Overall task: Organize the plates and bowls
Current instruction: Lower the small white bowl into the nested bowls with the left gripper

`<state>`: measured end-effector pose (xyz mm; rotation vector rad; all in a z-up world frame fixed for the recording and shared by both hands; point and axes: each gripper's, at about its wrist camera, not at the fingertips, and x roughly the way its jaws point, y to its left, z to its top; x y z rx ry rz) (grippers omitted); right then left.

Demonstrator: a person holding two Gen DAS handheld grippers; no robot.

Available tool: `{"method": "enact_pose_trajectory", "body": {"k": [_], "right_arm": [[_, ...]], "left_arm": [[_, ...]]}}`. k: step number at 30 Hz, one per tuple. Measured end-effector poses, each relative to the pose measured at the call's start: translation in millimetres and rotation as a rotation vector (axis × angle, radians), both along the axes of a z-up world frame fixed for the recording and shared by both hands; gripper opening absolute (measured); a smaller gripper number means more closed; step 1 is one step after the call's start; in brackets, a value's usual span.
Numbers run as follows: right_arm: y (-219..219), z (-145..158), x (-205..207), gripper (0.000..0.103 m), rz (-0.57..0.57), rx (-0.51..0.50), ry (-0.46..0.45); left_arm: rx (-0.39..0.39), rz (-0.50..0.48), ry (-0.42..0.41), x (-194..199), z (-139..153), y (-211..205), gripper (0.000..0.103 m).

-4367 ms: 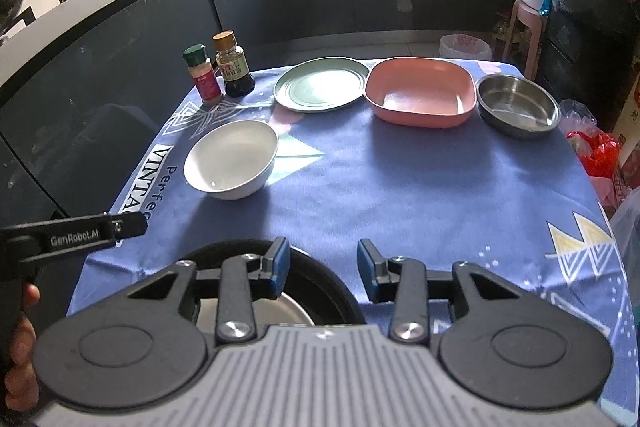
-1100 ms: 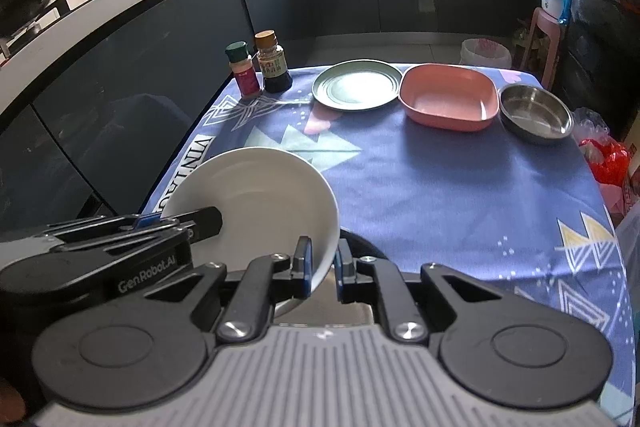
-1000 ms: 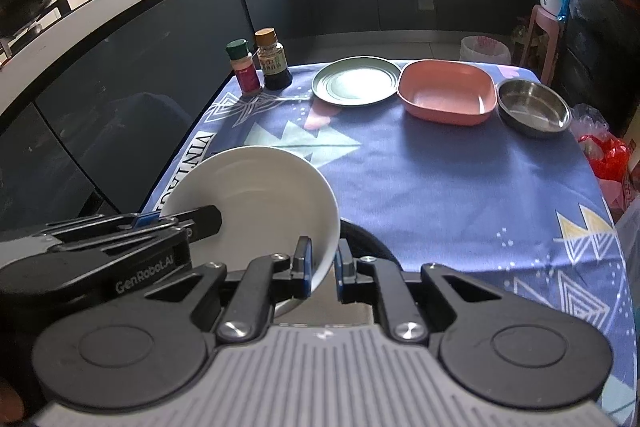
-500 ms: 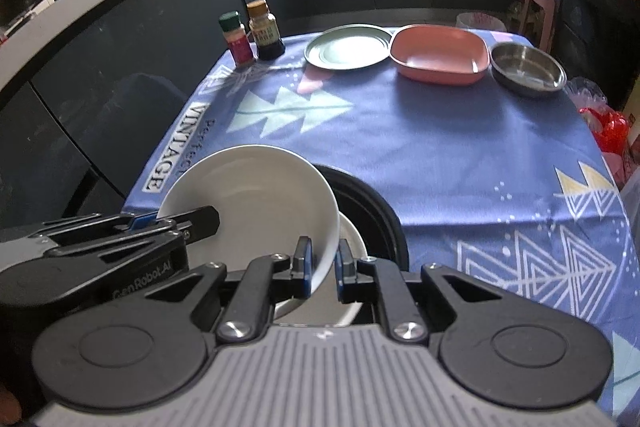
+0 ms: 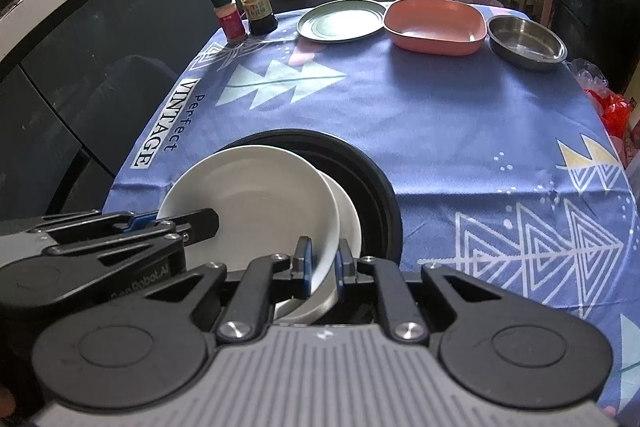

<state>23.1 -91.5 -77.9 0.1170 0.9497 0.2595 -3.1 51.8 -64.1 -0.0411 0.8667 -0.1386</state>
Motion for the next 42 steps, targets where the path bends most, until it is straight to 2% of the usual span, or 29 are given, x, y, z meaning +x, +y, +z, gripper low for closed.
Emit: {"method": "enact_pose_trajectory", "body": {"k": [28,38,42], "right_arm": [[1,0,-1,0.103,0.003,-0.003,0.000],[0,5,-1,0.103,0.014,-0.025,-0.026],[-2,11,-2,0.103,-0.009,-0.061,-0.066]], "left_arm": [[0.021,0.005,0.028,5,-9,4,0.011],[0.018,0.004,0.030,5,-9,3,0.013],[0.025,0.015,0.031,5,-10,4,0.014]]}}
